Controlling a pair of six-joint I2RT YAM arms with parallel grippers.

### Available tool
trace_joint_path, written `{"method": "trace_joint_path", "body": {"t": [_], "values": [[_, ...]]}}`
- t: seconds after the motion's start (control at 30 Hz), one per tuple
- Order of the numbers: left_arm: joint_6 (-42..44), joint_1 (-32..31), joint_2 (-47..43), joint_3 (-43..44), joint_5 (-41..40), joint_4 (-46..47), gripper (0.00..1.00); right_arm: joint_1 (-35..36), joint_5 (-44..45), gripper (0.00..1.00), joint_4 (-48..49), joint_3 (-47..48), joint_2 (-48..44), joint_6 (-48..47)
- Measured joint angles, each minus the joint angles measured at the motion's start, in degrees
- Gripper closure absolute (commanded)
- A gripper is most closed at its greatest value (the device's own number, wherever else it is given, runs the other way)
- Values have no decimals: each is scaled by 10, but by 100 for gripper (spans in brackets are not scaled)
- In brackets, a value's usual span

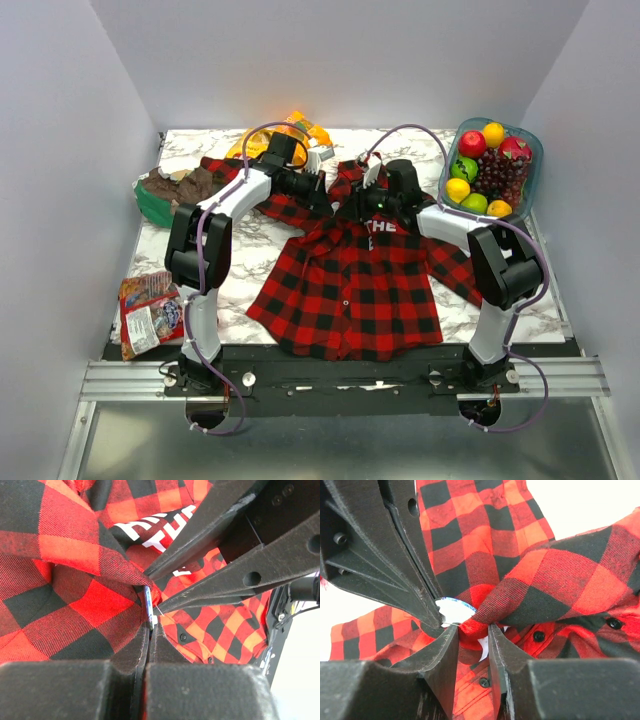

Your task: Pin the brooch onto the clothing

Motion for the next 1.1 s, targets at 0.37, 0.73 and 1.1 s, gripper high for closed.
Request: {"method": "trace_joint_path", "body": {"t": [0.37, 0.73, 1.1], "values": [[28, -8, 0, 0, -7, -9, 100, -3, -17, 69, -38, 17, 9, -9], [34, -16, 7, 1, -22, -16, 100, -4, -30, 70, -57, 25, 24, -10], [34, -22, 9, 1, -38, -17, 100, -3, -30, 72, -82, 39, 33, -11]]}}
